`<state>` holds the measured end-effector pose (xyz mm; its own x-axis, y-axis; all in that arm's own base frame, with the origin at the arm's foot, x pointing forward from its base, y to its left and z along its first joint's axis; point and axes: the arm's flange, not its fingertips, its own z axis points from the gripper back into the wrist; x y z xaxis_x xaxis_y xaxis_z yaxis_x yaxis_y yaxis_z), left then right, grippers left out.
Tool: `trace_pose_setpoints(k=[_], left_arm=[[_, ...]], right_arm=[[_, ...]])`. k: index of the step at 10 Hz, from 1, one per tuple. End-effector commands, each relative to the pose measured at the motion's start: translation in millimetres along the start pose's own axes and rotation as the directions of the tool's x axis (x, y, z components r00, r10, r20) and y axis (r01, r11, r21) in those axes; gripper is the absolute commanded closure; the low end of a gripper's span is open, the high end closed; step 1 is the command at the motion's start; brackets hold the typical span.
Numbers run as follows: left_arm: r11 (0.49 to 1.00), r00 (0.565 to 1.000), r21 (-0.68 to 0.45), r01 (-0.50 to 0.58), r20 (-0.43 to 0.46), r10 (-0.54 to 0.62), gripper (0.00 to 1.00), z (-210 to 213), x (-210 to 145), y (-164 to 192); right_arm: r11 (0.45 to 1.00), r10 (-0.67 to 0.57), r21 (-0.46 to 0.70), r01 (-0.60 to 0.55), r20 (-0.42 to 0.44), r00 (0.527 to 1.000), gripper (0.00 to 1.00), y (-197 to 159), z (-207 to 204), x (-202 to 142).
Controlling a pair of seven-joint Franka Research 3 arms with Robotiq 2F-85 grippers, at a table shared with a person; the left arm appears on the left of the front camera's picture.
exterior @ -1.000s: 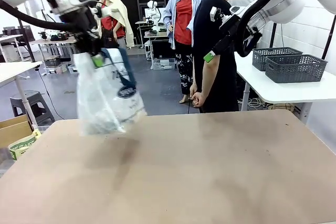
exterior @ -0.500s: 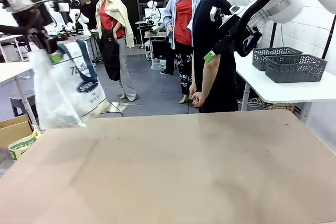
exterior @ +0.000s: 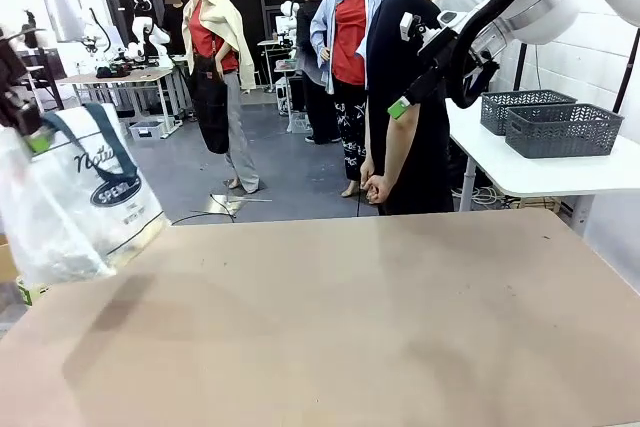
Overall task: Transfer purchased items from the store into the shopping bag.
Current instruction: Move the Reusable shopping bag to the right side of the table.
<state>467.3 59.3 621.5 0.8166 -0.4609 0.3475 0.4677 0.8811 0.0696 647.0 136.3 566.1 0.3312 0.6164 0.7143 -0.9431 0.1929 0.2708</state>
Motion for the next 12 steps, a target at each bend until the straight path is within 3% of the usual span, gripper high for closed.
trace_pose_setpoints(k=[1,3,5,6,12], left_arm=[[1.0,1.0,0.022,-0.005,0.031,0.004,1.0,-11,-24,-10],[0.999,0.998,-0.034,0.001,-0.068,-0.004,1.0,-37,-53,-15],[0.994,0.994,-0.103,-0.03,-0.107,0.019,1.0,-59,-76,-18],[0.998,0.996,-0.064,-0.028,-0.083,0.023,1.0,-55,-55,-15],[0.998,0.996,-0.064,-0.028,-0.083,0.023,1.0,-55,-55,-15]], right_arm=[[1.0,-0.013,0.01,0.012,0.011,1.0,0.0,1,-2,1],[1.0,-0.013,0.01,0.012,0.011,1.0,0.0,1,-2,1],[1.0,-0.013,0.01,0.012,0.011,1.0,0.0,1,-2,1],[1.0,-0.013,0.01,0.012,0.011,1.0,0.0,1,-2,1],[1.0,-0.013,0.01,0.012,0.011,1.0,0.0,1,-2,1]])
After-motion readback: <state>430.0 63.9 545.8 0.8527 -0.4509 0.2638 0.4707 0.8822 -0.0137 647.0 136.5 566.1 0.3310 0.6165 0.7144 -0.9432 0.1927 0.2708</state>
